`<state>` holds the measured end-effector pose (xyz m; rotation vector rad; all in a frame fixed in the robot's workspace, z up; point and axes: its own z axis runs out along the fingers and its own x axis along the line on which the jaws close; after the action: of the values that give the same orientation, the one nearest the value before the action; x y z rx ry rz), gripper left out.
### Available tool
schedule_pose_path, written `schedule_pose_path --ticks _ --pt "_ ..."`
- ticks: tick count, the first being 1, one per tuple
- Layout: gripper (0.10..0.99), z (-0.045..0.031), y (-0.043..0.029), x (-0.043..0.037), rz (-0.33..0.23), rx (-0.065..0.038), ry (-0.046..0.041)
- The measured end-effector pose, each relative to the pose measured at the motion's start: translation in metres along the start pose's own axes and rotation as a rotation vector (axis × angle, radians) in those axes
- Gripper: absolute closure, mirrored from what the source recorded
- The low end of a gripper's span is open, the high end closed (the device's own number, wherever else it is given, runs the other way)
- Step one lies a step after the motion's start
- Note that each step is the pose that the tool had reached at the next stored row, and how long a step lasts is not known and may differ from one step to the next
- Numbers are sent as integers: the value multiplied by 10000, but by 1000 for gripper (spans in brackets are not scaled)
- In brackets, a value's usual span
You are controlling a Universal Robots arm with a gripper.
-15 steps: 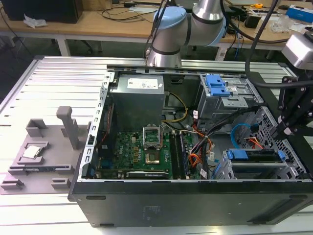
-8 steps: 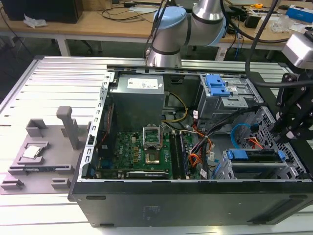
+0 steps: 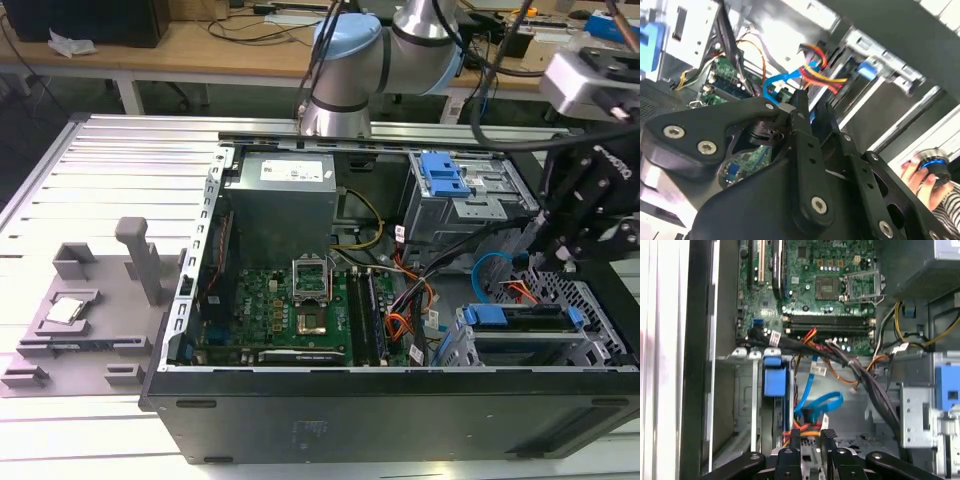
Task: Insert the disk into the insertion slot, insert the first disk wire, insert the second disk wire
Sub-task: 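Insert the second disk wire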
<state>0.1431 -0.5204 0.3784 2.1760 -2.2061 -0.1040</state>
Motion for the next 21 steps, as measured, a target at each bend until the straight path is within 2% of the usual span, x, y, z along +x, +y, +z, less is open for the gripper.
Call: schedule_pose_path --ticks 3,4,5,9,10,12,16,19,20,21 --pt "784 20 119 -9 -3 0 2" --pt "784 44 197 -7 -36 -1 3" --pt "784 58 222 -7 -163 -3 65" --pt "784 59 222 -6 -171 -3 67" --pt "800 59 223 -6 -174 -3 67" --pt "925 59 223 -7 -179 -3 69" --pt "925 59 222 -5 -187 -3 72" --pt "925 60 222 68 -186 -3 71" --pt "925 69 220 138 -186 -3 72" --pt "925 82 218 161 -187 -3 70"
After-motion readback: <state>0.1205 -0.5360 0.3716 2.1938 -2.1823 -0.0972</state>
